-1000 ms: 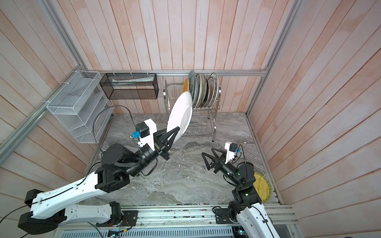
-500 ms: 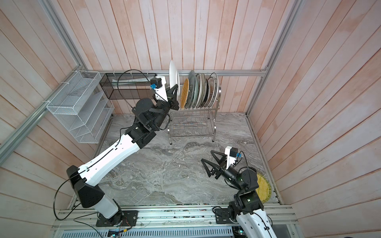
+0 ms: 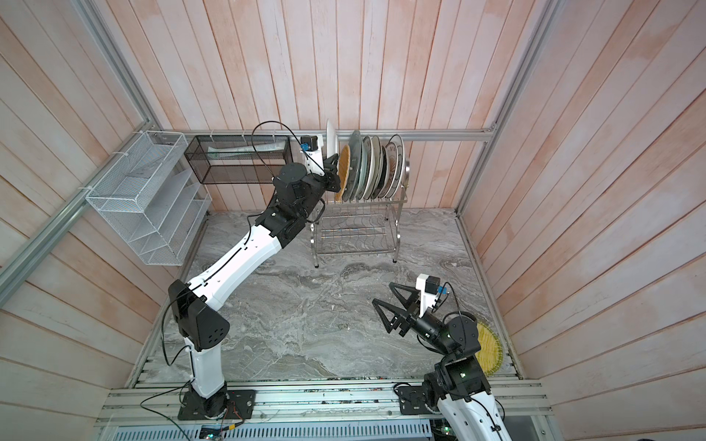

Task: Load plates into a dish rack
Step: Place the plate on the dish rack.

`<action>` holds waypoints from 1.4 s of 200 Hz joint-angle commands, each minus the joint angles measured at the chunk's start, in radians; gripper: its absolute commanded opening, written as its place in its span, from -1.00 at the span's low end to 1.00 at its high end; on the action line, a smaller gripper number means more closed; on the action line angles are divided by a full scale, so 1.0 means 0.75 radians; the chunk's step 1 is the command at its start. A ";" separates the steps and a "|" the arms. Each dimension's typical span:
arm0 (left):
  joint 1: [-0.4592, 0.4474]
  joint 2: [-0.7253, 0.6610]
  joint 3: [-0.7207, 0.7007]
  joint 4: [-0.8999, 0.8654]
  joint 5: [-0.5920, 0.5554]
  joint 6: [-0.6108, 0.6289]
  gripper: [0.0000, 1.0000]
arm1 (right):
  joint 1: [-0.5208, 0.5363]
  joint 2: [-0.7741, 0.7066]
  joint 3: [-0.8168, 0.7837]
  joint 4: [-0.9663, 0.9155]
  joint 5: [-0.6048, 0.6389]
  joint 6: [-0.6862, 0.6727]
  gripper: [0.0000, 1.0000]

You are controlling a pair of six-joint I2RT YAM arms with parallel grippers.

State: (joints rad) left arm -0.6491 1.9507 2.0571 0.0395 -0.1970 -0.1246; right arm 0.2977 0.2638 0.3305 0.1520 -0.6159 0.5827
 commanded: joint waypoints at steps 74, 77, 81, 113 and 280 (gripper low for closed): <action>0.049 0.058 0.065 0.023 0.047 -0.049 -1.00 | 0.002 -0.002 0.007 0.014 -0.017 0.057 0.95; 0.049 0.061 0.067 0.023 0.045 -0.049 -1.00 | 0.002 -0.002 0.007 0.015 -0.019 0.059 0.95; 0.049 0.063 0.067 0.025 0.041 -0.050 -1.00 | 0.002 0.000 0.005 0.018 -0.017 0.060 0.95; 0.053 0.090 0.076 0.019 0.030 -0.062 -1.00 | 0.001 0.013 -0.002 0.025 -0.021 0.071 0.96; 0.037 0.178 0.131 -0.054 0.025 0.027 -0.63 | 0.001 0.008 -0.011 0.021 -0.015 0.098 0.95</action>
State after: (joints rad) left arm -0.6128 2.0594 2.1231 -0.0265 -0.1902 -0.1352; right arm 0.2977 0.2737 0.3298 0.1513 -0.6197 0.6407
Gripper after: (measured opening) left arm 0.183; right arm 0.978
